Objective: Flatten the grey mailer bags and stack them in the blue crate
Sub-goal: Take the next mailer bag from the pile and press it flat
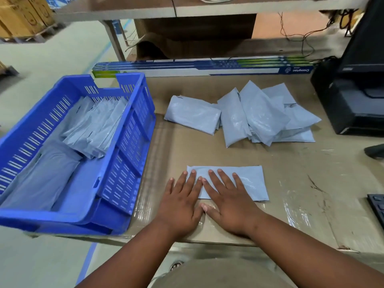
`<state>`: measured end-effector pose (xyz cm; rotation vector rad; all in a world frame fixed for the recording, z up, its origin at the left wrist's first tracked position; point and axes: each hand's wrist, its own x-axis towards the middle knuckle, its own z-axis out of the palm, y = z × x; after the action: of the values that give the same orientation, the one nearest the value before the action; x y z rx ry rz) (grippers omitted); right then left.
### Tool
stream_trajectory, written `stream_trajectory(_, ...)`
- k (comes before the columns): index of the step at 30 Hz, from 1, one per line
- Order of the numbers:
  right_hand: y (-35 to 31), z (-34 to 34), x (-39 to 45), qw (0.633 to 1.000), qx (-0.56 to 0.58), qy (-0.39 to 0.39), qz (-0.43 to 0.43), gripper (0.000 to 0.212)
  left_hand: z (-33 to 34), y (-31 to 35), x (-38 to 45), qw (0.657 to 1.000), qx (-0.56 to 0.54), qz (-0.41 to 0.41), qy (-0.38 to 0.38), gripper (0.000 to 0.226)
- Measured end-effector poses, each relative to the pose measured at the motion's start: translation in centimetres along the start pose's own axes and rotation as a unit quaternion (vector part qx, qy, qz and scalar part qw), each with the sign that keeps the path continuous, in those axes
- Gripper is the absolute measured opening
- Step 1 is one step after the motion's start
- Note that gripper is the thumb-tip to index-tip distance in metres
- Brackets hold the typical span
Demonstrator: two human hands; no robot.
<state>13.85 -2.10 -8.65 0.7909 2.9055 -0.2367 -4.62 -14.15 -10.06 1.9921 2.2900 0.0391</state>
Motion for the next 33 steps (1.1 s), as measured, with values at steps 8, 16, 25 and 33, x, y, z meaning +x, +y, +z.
stream_trajectory(8,1.0,-2.8,1.1,0.992,0.060,0.111,0.028,0.068,-3.2,3.6,3.0,0.981,-0.121,0.082,0.127,0.067)
stream_trajectory(16,3.0,-0.5,1.5,0.996,0.072,0.033,0.048,0.078,0.8,3.7,5.5,0.992,-0.089,0.076,0.047,0.071)
stream_trajectory(25,6.0,-0.1,-0.8,0.996,0.020,0.020,0.086,0.085,0.4,0.1,4.0,1.000,0.000,0.015,0.010,0.072)
stream_trajectory(33,10.1,-0.5,-4.0,0.985,0.039,-0.022,0.164,0.092,-0.8,-2.5,1.2,0.998,0.009,-0.061,-0.029,0.075)
